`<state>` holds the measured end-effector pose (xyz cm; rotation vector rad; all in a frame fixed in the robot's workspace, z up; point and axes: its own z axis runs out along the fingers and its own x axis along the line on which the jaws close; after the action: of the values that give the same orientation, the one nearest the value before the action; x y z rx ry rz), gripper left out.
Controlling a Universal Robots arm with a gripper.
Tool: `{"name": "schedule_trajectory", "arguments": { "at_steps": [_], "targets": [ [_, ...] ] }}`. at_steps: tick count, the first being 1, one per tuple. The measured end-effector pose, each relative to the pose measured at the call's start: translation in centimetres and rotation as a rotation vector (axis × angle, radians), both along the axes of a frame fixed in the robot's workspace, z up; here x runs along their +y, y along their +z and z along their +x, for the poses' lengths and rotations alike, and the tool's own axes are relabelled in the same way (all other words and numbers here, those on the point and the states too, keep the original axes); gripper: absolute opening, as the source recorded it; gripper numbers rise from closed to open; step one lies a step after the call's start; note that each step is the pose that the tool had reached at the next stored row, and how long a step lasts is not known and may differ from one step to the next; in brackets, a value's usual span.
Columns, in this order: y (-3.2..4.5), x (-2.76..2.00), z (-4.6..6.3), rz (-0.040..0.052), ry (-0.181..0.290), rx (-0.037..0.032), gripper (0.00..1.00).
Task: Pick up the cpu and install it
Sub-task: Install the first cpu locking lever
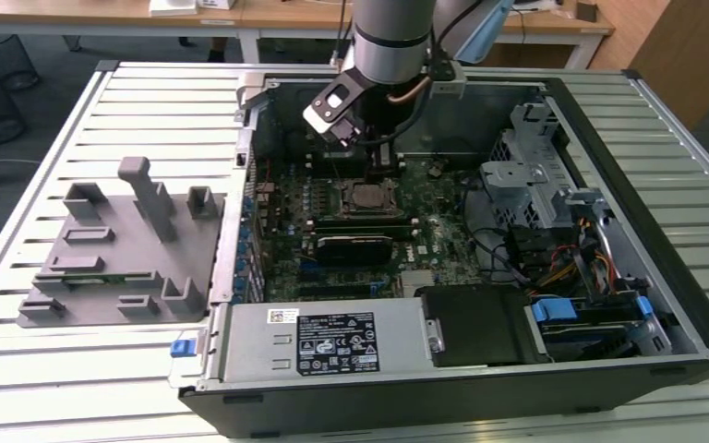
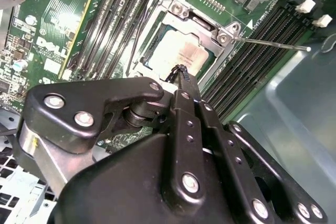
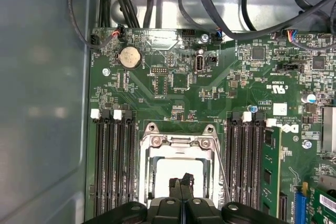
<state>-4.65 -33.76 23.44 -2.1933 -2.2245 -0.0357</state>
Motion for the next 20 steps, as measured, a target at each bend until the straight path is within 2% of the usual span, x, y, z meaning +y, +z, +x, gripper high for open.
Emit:
{"name": "schedule_trajectory", "arguments": {
  "at_steps": [20],
  "targets": [
    [1.50,0.00,0.0,0.0000,0.000,0.0000,0.11]
  ]
}}
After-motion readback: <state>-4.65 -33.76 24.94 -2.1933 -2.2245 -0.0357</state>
